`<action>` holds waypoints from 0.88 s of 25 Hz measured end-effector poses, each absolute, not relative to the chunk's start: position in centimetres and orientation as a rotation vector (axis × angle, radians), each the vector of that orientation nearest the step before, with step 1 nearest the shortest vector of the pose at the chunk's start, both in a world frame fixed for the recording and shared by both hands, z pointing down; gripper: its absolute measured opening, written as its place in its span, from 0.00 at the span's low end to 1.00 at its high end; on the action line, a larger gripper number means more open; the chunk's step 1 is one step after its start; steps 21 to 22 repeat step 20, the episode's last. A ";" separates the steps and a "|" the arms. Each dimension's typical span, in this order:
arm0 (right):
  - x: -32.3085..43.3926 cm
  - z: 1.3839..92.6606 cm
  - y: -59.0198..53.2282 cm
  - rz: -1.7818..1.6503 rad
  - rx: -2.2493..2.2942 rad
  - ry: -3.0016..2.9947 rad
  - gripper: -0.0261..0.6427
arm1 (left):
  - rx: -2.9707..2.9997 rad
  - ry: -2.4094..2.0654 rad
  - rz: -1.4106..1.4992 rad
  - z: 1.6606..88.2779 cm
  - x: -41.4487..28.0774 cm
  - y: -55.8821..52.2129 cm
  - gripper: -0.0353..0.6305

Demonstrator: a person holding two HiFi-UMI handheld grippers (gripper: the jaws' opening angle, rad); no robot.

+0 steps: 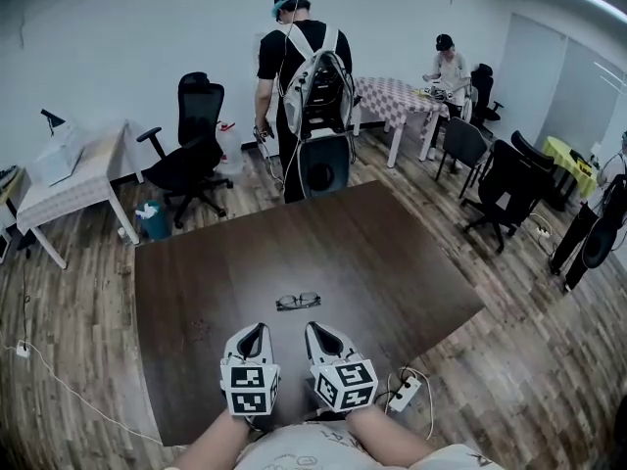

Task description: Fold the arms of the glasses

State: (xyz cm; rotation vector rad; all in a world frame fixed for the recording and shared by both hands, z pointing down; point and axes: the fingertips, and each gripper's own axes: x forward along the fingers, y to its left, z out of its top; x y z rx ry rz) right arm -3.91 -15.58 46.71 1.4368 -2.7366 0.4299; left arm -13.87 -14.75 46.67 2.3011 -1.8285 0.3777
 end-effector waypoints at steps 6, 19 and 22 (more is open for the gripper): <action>-4.1 47.4 -12.2 0.436 1.474 -2.711 0.06 | 2.339 -1.778 0.390 47.7 -13.6 -11.6 0.07; -5.3 47.1 -10.3 0.434 1.526 -2.674 0.06 | 2.407 -1.726 0.371 47.3 -14.3 -9.8 0.07; -5.5 47.0 -10.3 0.434 1.526 -2.673 0.06 | 2.409 -1.724 0.371 47.2 -14.4 -9.8 0.07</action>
